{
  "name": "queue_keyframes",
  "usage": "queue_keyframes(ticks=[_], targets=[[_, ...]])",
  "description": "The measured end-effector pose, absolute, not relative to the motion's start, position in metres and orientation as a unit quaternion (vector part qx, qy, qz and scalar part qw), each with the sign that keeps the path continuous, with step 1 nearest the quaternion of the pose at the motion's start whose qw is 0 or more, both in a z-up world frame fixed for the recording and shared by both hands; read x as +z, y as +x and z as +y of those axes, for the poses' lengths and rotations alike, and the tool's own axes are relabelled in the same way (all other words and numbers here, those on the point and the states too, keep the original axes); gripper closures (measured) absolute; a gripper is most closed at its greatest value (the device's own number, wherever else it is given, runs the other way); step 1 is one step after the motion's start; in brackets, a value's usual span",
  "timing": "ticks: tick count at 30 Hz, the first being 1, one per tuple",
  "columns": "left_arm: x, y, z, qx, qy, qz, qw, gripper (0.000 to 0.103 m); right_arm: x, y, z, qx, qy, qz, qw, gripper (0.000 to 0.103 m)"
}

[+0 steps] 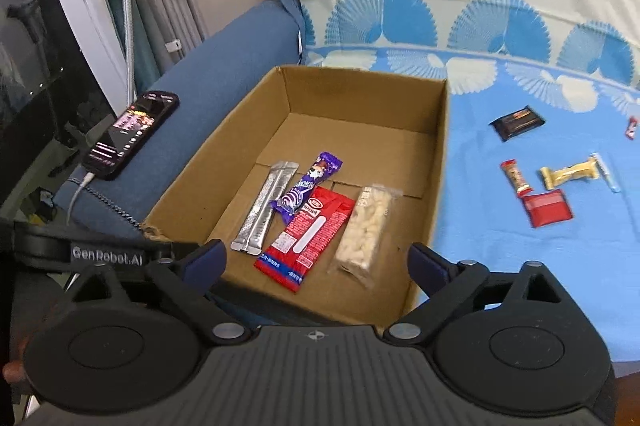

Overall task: Organize snacks
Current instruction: 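Open left tool dropping purple bar while right tool releases red wafer bar into box, then lift both tools back from the box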

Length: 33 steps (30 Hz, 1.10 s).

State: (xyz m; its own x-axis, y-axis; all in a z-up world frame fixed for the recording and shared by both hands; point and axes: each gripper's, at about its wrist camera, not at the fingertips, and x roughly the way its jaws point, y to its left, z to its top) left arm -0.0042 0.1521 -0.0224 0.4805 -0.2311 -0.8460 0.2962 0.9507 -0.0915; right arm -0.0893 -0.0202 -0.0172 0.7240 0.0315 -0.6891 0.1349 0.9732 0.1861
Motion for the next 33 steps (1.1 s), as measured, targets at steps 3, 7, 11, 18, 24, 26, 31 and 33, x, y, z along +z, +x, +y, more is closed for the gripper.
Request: queue_keyframes(ticks=[3,7,11,18,24,26,31,33], targets=[[-0.011,-0.023,0.151,-0.153,0.037,0.471,0.868,0.0,-0.008,-0.106,-0.016,-0.033,0.11,0.356,0.927,0.001],[0.001,-0.045,0.153,-0.154,0.03,0.457,0.876,0.0,0.003,-0.129,-0.013,-0.04,0.108,0.339,0.934,0.001],[0.01,-0.062,0.154,-0.155,0.03,0.445,0.882,0.0,0.011,-0.146,-0.014,-0.042,0.109,0.321,0.94,0.001],[0.023,-0.087,0.156,-0.155,0.033,0.426,0.891,0.0,0.023,-0.171,-0.01,-0.035,0.105,0.292,0.95,0.001],[0.032,-0.1,0.158,-0.159,0.032,0.412,0.897,0.0,0.03,-0.186,-0.007,-0.035,0.105,0.275,0.955,0.001],[0.034,-0.105,0.159,-0.159,0.032,0.407,0.899,0.0,0.033,-0.19,-0.007,-0.035,0.105,0.271,0.956,0.001],[0.04,-0.111,0.161,-0.16,0.031,0.398,0.903,0.0,0.037,-0.197,-0.004,-0.035,0.103,0.262,0.959,0.001],[0.042,-0.113,0.163,-0.16,0.031,0.395,0.904,0.0,0.038,-0.199,-0.003,-0.034,0.101,0.259,0.96,0.001]])
